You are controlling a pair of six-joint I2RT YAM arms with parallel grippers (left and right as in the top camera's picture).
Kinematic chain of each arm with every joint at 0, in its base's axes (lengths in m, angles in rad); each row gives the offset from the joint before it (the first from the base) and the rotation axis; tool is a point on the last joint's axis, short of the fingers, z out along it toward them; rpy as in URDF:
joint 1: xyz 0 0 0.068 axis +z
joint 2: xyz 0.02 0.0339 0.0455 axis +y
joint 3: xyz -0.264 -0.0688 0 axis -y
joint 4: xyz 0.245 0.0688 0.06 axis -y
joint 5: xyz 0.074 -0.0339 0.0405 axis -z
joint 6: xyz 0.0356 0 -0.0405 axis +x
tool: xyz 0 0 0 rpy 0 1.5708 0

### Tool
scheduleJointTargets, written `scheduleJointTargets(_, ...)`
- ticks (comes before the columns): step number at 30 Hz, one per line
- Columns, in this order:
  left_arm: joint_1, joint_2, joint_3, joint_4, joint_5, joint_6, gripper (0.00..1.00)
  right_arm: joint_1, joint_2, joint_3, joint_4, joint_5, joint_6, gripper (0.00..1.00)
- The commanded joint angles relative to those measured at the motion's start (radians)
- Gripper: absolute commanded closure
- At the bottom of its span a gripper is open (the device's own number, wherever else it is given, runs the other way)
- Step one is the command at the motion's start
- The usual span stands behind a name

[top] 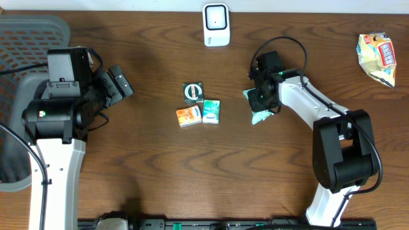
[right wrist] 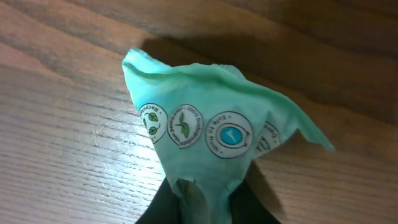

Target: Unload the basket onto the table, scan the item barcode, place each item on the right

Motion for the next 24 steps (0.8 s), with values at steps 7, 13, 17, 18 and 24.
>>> scheduleJointTargets(7, 0.006, -0.001, 0.009, 0.000, -0.010, 0.013, 0.02, 0.004, -0.038, 0.184, 0.175, -0.060, 0.120, 0.99)
scheduleJointTargets(13, 0.006, -0.001, 0.009, -0.001, -0.009, 0.013, 0.02, 0.023, -0.030, 0.199, 0.522, -0.084, 0.284, 0.99)
scheduleJointTargets(17, 0.006, -0.001, 0.009, -0.001, -0.010, 0.013, 0.02, 0.035, 0.000, 0.202, 0.706, -0.127, 0.386, 0.99)
scheduleJointTargets(18, 0.006, -0.001, 0.009, -0.001, -0.010, 0.013, 0.02, 0.037, 0.008, 0.207, 0.735, -0.135, 0.398, 0.98)
scheduleJointTargets(24, 0.006, -0.001, 0.009, -0.001, -0.010, 0.013, 0.02, 0.054, 0.158, 0.377, 0.784, -0.130, 0.415, 0.99)
